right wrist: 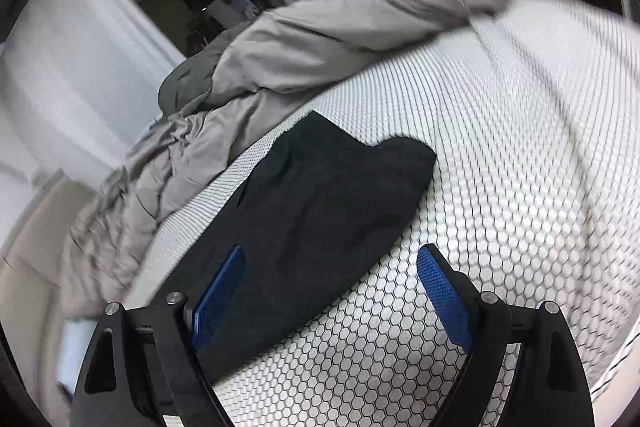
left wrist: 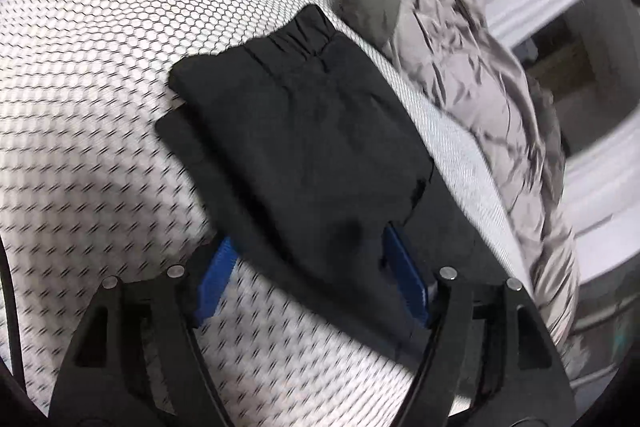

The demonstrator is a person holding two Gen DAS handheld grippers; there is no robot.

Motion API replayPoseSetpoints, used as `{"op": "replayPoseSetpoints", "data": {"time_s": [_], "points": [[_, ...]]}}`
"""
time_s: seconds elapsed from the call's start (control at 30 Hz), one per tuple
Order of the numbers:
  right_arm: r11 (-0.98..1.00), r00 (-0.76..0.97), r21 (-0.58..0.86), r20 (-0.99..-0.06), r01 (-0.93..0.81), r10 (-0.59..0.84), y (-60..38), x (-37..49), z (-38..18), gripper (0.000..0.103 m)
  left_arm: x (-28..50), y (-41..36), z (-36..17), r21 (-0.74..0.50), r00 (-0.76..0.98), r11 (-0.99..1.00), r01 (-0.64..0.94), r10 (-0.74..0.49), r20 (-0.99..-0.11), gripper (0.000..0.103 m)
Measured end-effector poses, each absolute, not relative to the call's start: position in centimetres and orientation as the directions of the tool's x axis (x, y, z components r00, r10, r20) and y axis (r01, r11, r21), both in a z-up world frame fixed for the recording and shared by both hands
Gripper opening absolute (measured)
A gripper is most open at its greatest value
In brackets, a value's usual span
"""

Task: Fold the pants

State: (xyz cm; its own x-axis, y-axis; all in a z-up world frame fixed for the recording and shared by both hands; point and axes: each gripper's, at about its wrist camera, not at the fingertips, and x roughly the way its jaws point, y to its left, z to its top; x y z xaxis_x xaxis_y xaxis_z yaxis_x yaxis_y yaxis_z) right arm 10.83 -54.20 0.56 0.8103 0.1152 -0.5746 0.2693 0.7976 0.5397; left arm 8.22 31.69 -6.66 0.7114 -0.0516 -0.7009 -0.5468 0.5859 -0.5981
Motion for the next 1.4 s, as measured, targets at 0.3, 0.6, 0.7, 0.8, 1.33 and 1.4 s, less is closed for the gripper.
{"op": "replayPoseSetpoints", "data": {"time_s": [0.3,0.6,0.7,0.8,1.33,1.4], "points": [[0.593,0.822,0.744,-0.521,0.306,0.229,-59.7,17.0,-4.8,0.049,10.8,32.5,-5.5,-0.539,0.717,0.631,-0.558,0.038,-0.696,0.001],[0.734,0.841,0.641,-0.508,0.224,0.187,-57.3,11.4,-0.2,0.009,3.6,33.4,-3.4,-0.491,0.732,0.688,-0.535,0.087,-0.676,0.002],[0.782,0.806,0.556,-0.580,0.282,0.121,-57.1,8.6,-1.1,0.015,2.8,33.6,-4.4,-0.447,0.692,0.720,-0.532,0.066,-0.719,0.007],[0.817,0.714,0.441,-0.698,0.372,0.052,-57.5,9.1,-3.0,0.031,2.2,33.7,-3.9,-0.427,0.674,0.713,-0.556,0.087,-0.734,0.018],[0.988,0.753,0.123,-0.640,-0.093,0.151,-41.6,10.2,2.9,0.091,0.2,23.2,4.3,-0.138,0.729,0.872,-0.469,0.294,-0.618,0.102],[0.983,0.723,0.097,-0.667,-0.159,0.183,-39.2,10.0,1.6,0.091,-0.8,22.6,4.5,-0.153,0.739,0.876,-0.458,0.279,-0.614,0.102]]}}
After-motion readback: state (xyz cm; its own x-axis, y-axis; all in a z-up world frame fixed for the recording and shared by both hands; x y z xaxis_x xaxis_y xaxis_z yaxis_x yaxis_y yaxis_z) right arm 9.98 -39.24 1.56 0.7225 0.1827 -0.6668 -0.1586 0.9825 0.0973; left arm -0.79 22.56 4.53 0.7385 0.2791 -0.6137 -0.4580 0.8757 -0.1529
